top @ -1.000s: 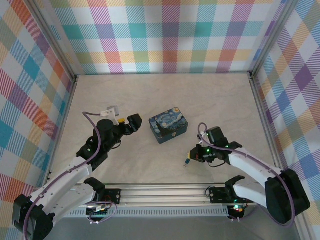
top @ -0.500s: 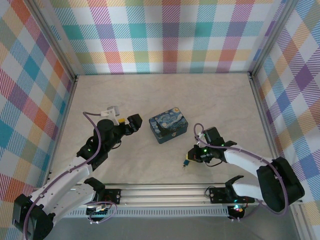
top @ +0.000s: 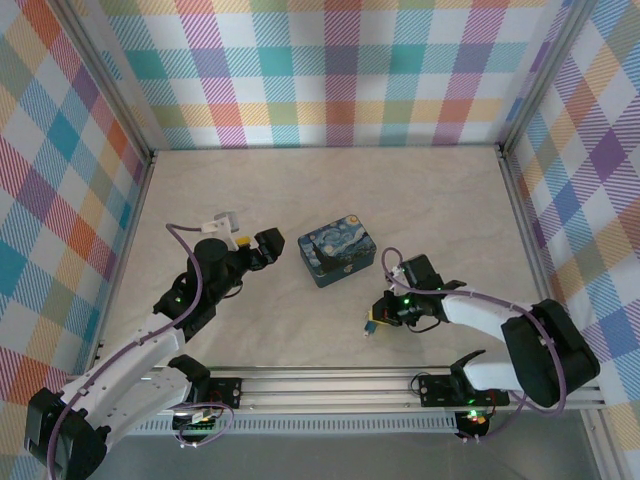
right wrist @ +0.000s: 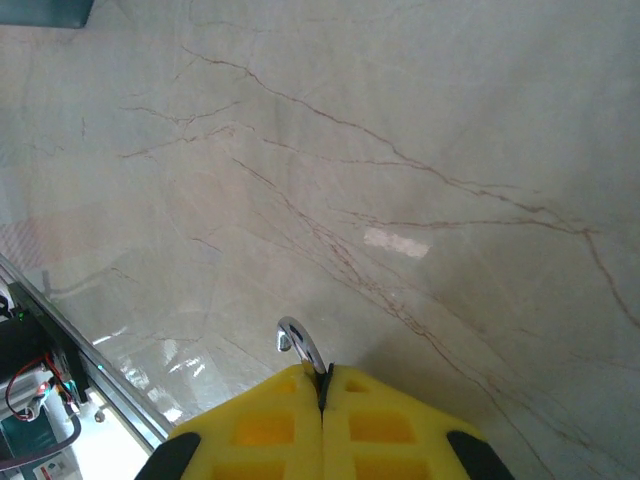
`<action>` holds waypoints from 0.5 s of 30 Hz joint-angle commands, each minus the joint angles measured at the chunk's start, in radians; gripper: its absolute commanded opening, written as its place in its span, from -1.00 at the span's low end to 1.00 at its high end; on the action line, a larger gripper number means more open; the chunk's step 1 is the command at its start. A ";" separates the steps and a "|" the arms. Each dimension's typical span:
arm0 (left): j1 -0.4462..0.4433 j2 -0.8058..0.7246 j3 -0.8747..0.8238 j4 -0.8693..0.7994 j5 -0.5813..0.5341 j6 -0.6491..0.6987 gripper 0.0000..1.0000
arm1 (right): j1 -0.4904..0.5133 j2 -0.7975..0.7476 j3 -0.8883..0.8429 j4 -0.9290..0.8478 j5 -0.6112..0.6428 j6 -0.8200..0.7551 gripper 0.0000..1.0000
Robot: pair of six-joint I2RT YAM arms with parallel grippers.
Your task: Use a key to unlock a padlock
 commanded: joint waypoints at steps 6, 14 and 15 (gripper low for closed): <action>0.007 -0.007 -0.006 0.010 -0.015 0.004 1.00 | 0.014 0.046 0.028 0.010 -0.009 -0.008 -0.92; 0.007 -0.005 -0.002 0.008 -0.015 0.003 1.00 | 0.020 0.058 0.032 0.008 -0.002 -0.010 -0.80; 0.008 -0.003 -0.001 0.007 -0.016 0.002 1.00 | 0.020 0.056 0.031 0.008 0.000 -0.010 -0.77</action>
